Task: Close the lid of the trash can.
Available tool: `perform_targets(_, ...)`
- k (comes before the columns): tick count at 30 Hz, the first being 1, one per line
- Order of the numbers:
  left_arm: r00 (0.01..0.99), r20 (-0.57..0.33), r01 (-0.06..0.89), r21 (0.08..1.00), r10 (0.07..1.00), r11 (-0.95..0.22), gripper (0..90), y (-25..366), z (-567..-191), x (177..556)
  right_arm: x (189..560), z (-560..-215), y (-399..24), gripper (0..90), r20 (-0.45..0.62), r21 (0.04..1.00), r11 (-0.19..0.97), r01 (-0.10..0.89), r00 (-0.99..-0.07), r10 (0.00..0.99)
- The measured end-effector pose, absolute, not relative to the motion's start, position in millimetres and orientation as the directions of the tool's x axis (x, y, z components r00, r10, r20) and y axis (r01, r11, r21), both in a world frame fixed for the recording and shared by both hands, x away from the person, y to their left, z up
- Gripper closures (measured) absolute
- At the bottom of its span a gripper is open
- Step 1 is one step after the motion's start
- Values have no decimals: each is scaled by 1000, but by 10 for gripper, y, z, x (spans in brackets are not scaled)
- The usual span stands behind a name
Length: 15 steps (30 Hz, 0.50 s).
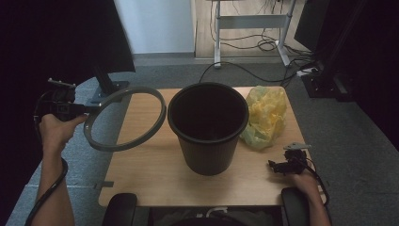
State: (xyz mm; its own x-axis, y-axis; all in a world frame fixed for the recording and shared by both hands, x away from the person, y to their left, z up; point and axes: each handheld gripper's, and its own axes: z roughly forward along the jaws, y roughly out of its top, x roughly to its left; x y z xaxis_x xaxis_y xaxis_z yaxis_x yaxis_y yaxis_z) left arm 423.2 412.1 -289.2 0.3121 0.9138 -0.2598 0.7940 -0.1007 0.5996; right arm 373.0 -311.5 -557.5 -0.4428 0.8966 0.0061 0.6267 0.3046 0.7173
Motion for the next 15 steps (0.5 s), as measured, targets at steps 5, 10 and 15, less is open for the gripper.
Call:
perform_targets(5,330,-248,788,603,911,-121,785,4001,-2848,4281,3730,-5575,-3115,0,6,717,305,627,-443,897)
perform_targets(10,351,-241,785,603,905,-144,785,3869,-2838,4338,3730,-5575,-3115,0,7,717,304,627,-443,897)
perform_targets(15,371,-230,780,603,900,-168,785,3724,-2810,4401,3730,-5575,-3115,0,6,717,304,627,-443,897)
